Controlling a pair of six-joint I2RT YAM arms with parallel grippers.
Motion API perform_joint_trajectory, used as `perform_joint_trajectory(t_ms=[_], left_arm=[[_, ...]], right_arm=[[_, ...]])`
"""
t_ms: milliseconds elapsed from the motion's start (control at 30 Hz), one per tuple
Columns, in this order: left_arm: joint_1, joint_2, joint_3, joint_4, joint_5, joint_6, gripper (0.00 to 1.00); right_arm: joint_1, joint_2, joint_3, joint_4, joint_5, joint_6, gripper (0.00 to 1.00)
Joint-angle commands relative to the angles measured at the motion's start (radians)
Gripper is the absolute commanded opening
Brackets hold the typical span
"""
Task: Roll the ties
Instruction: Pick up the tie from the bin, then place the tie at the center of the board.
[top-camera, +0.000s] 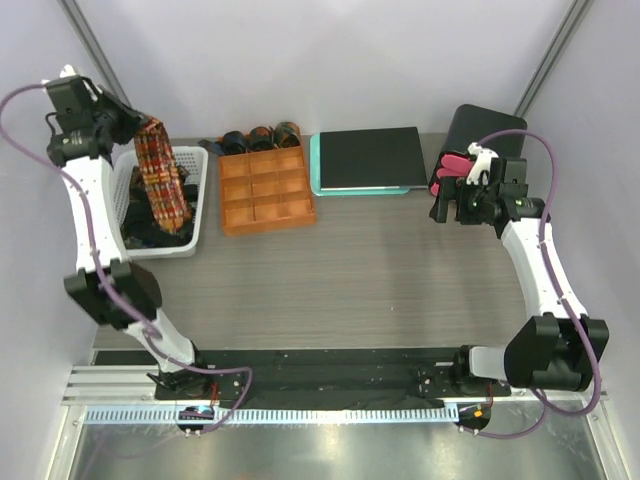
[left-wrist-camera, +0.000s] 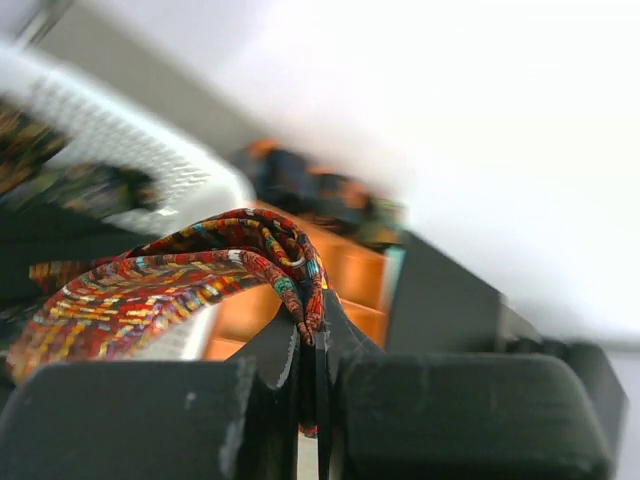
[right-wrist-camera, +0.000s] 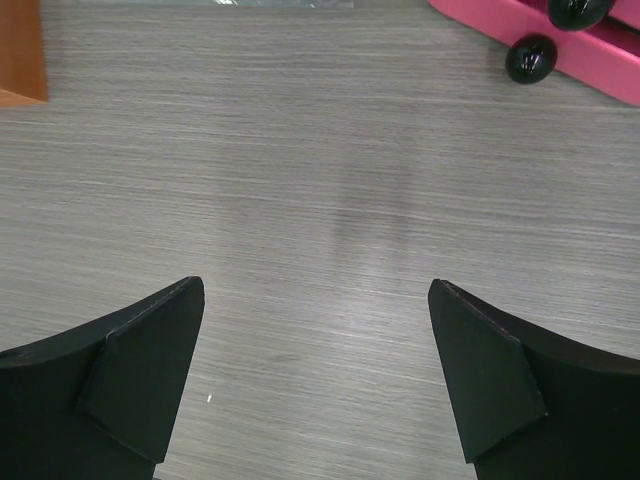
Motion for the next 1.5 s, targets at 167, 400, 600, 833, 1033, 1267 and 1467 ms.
perform_joint_trajectory(t_ms=[167,400,600,833,1033,1267,1467], left_arm=[[-0.235,-0.293,0.018,-0.075,0.077,0.151,0.00],[-0.556,-0.318,0.095,-0.097,0.149,0.197,0.00],[-0.742,-0.281,0.031,-0.091,0.273,0.203,0.00],[-0.768,-0.283,-0.023,-0.164,0.242,0.280,0.00],[-0.767,-0.309,0.143,-0.413,0.157,0.461,0.00],[-0.788,-0.326,0.088,-0.550,0.045,0.534,0.00],[-1.031,-0.229,-0.142,-0.398,-0.131,0.456,0.00]], right_arm=[[-0.003,-0.123,0.041,-0.004,-0.056,-0.007,1.00],[-0.003,-0.160,0.047,-0.023,-0.068,-0.013,1.00],[-0.009,-0.170,0.061,-0.083,-0.123,-0.046,1.00],[-0.011,-0.189,0.044,-0.100,-0.106,-0.082,1.00],[-0.016,-0.184,0.044,-0.114,-0.134,-0.087,1.00],[-0.020,-0.163,0.032,-0.119,-0.177,-0.061,1.00],[-0.037,-0.146,0.020,-0.135,-0.209,-0.050,1.00]])
